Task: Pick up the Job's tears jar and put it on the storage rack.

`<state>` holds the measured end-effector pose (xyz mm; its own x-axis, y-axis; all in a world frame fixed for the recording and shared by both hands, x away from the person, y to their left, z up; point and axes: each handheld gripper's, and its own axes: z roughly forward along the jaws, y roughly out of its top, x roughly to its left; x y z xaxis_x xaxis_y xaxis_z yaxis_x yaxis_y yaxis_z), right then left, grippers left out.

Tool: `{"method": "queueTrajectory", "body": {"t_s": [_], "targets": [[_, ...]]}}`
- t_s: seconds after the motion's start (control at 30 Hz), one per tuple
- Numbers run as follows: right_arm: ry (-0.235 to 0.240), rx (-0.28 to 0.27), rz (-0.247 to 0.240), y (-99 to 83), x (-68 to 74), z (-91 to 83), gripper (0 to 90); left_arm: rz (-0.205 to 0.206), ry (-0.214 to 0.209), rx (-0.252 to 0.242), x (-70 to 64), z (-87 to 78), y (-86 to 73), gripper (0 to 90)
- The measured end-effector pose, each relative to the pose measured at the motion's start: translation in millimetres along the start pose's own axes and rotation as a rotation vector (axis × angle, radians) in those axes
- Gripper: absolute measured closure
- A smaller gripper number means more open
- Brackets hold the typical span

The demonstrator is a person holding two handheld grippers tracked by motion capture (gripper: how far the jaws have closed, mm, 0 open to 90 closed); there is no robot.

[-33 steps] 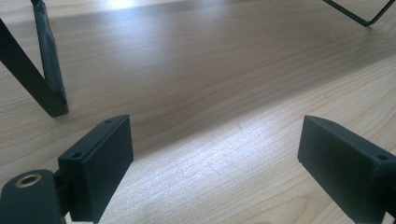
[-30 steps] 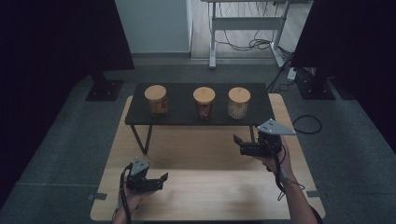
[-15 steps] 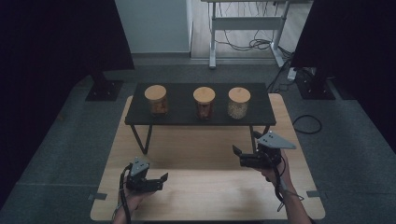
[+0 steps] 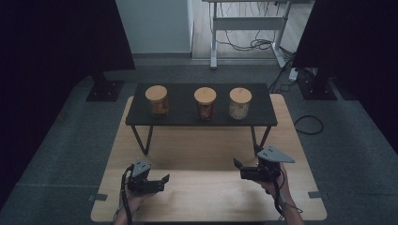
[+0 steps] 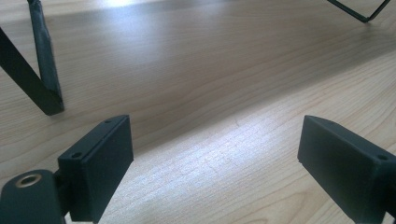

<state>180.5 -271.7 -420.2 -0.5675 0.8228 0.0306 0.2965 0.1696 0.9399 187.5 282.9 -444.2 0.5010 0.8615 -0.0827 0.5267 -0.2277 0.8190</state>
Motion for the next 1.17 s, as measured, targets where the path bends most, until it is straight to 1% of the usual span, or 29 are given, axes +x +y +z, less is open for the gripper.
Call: {"method": "queueTrajectory", "body": {"t_s": [0.17, 0.3, 0.37, 0.47, 0.53, 0.67, 0.9, 1.07, 1.17], "targets": [[0.006, 0.023, 0.006, -10.7, 2.6, 6.0, 5.4, 0.0, 0.0, 0.004, -0.2, 1.2, -0.1, 9.9], [0.02, 0.045, 0.009, -18.5, 4.5, 13.2, 5.0, 0.002, 0.0, 0.007, -0.4, 1.8, 0.1, 9.9], [0.033, 0.05, 0.015, -24.6, 5.9, 17.9, 4.7, 0.002, 0.0, 0.009, -0.3, 2.1, 0.0, 9.9], [0.041, 0.054, 0.022, -28.5, 6.9, 21.2, 4.7, -0.001, 0.002, 0.009, 0.0, 2.4, -0.4, 9.8], [0.047, 0.071, 0.01, -29.4, 8.6, 24.4, 4.3, 0.001, 0.005, 0.01, 0.1, 2.1, -0.4, 9.8], [0.054, 0.083, 0.002, -31.0, 10.2, 27.7, 4.2, 0.0, 0.008, 0.009, -0.3, 2.0, -0.4, 9.8], [0.055, 0.078, 0.01, -33.1, 9.9, 26.1, 4.1, 0.003, 0.004, 0.011, -1.2, 2.9, 0.0, 9.8], [0.078, 0.066, 0.036, -35.5, 8.0, 25.0, 3.8, -0.004, 0.0, 0.003, -0.2, 1.7, -0.2, 9.8], [0.094, 0.066, 0.047, -36.4, 7.4, 25.8, 3.5, -0.005, 0.001, 0.009, 0.3, 3.1, 0.9, 9.8]]}}
